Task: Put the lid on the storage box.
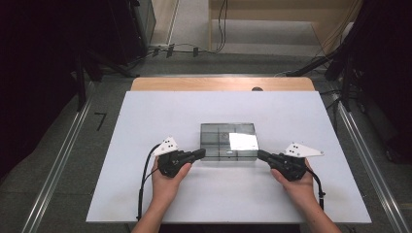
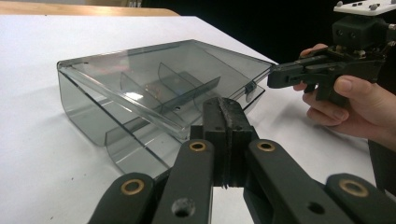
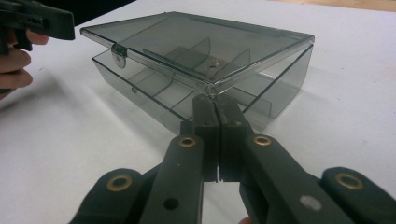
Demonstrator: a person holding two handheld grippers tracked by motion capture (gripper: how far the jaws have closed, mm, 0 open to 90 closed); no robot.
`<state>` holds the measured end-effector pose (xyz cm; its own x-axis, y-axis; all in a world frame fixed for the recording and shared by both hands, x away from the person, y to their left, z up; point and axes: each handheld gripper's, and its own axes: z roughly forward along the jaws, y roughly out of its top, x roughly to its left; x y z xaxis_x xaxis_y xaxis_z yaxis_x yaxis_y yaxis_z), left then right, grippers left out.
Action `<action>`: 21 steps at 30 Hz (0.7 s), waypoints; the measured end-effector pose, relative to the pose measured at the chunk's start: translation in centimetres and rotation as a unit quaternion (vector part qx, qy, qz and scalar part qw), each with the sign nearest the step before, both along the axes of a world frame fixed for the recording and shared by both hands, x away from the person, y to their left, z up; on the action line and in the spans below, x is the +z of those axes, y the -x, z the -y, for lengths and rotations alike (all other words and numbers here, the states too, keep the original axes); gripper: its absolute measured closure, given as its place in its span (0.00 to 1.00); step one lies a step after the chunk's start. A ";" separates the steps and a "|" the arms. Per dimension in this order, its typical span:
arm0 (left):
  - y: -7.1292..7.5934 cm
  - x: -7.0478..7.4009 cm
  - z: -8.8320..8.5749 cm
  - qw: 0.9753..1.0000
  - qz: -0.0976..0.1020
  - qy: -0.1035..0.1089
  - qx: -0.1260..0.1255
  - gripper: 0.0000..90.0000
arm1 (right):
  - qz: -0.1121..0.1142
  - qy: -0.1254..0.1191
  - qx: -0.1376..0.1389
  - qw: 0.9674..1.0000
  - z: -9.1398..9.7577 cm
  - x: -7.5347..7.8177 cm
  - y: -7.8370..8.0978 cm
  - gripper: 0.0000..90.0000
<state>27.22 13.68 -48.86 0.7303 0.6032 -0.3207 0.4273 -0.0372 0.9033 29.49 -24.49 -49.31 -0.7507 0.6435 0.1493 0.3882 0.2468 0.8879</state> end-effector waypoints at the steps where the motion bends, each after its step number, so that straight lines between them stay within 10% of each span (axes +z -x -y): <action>1: 0.1 0.0 -0.2 1.000 0.002 -0.003 0.001 1.00 | 0.000 -0.001 -0.001 1.000 0.0 0.0 0.1 0.94; 6: 0.9 0.0 -0.9 1.000 0.015 -0.010 0.006 0.88 | 0.015 -0.010 0.002 1.000 0.6 0.2 0.6 0.81; 16: 2.4 0.6 -1.8 0.998 0.048 -0.024 0.020 0.42 | 0.034 -0.028 0.010 0.999 1.4 1.4 1.6 0.16; 21: 2.9 0.7 -2.4 0.998 0.050 -0.027 0.029 0.24 | 0.035 -0.034 0.008 0.999 2.3 1.3 1.8 0.06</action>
<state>24.34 16.06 -48.18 0.7201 0.6601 -0.2139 0.3381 -0.0647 0.9389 27.69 -26.78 -48.01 -0.7708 0.6217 0.1388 0.3206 0.1904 0.9279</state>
